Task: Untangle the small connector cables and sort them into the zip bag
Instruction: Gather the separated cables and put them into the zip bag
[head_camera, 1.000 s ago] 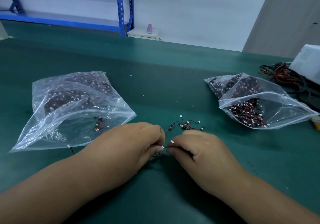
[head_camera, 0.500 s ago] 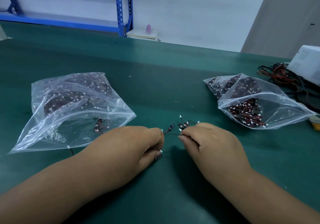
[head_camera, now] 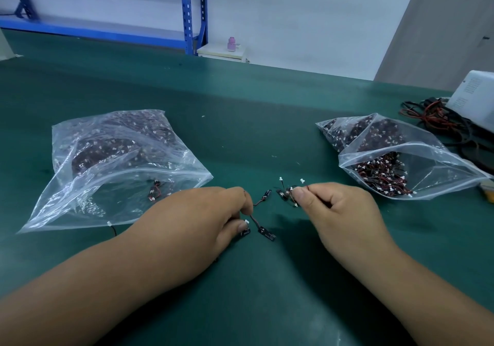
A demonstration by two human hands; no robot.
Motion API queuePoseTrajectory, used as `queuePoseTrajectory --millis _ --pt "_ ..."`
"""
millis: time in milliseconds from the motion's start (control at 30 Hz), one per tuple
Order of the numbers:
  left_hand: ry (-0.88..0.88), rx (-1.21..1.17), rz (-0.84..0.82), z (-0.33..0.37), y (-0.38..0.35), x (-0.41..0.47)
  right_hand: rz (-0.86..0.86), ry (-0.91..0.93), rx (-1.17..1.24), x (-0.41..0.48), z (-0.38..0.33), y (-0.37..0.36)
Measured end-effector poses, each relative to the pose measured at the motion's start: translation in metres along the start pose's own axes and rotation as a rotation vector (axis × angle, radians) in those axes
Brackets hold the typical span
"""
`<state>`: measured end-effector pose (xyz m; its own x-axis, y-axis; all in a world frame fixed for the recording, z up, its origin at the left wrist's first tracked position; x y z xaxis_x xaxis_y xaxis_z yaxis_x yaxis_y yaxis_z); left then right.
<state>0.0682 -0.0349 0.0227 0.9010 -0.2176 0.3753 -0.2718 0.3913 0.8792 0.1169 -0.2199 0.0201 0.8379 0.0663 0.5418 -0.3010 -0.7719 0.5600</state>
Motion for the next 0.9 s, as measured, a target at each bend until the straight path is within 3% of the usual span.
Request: queuePoseTrajectory --millis 133,300,433,533,600,700,900 --pt "-0.006 -0.023 0.016 0.000 0.000 0.000 -0.084 0.024 -0.113 -0.003 0.006 -0.007" --pt "0.006 -0.078 0.025 -0.001 -0.001 0.000 0.024 0.098 -0.086 -0.002 -0.003 0.002" --pt "0.043 -0.215 0.054 0.000 0.001 0.001 0.014 0.120 -0.080 -0.005 -0.009 0.002" --pt "0.035 -0.293 0.102 0.003 0.006 0.001 -0.068 0.197 -0.125 -0.014 -0.024 -0.007" --pt "0.048 -0.309 0.114 0.002 0.008 0.002 -0.165 0.203 -0.302 -0.019 -0.024 -0.016" --pt "0.062 -0.257 0.082 -0.002 0.003 0.002 -0.204 0.151 -0.492 -0.018 -0.015 -0.018" --pt "0.019 -0.109 0.019 -0.002 -0.004 0.001 -0.252 0.167 -0.422 -0.022 -0.021 -0.025"
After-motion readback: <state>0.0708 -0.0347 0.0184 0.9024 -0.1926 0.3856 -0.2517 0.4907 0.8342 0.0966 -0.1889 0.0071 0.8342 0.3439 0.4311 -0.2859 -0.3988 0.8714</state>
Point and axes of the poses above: each hand's wrist, its own x-axis towards the middle knuckle, its own y-axis out of the back of the hand, z = x × y, the point moved 9 cm from there along x, towards the middle knuckle, and after that the axes turned 11 degrees about z, right-handed, at the moved point
